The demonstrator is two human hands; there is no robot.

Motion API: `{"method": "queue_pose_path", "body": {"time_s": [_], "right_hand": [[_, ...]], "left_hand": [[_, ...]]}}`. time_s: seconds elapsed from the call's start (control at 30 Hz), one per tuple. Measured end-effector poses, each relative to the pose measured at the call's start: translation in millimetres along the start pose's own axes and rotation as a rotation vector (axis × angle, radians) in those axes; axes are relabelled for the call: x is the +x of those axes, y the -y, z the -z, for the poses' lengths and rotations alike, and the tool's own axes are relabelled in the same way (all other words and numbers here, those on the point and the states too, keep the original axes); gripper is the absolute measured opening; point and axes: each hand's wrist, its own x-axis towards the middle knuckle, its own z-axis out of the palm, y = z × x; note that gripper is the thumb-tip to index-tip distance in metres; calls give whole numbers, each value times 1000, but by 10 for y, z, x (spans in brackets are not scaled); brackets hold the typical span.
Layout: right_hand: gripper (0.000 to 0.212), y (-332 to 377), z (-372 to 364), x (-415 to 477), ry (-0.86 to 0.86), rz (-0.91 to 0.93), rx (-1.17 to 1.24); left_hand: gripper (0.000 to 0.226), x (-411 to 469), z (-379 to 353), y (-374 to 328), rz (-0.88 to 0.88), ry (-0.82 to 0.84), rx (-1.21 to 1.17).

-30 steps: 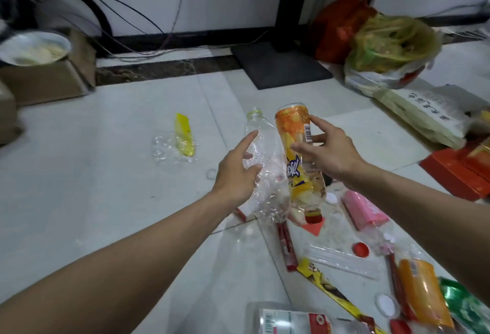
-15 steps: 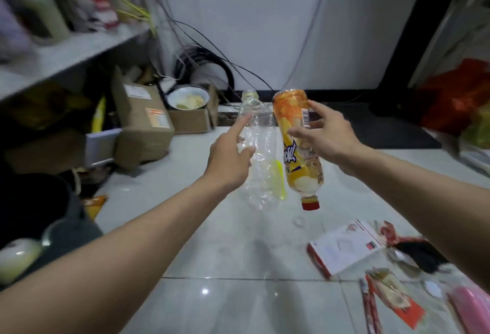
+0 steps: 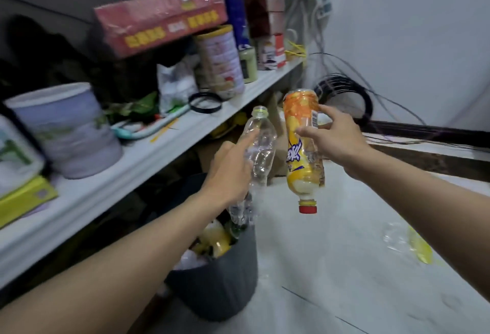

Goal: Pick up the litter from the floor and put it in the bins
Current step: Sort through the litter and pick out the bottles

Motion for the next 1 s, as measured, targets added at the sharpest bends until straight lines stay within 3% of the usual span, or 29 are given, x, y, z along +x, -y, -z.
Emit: {"method": "queue_pose_path", "body": {"time_s": [0.1,0.47,0.6,0.77,1.0], "right_hand": [[56,72,-329,30,43,-8,50],[67,102,-1103,-59,156,-110,89],[75,93,-1291,-77,174,-144,109],[61,50,-1423,-95,185,-142,80],[57,-61,-1577,-165,179,-128,-3]], "left_hand": [[63,-113,124,288,49,-9,55],[82,-544,184,943,256,72,225],[73,-644,166,1053,296,90,254],[71,-689,186,1133,300,92,276],[58,-748,224,1154,283,86,323]]}}
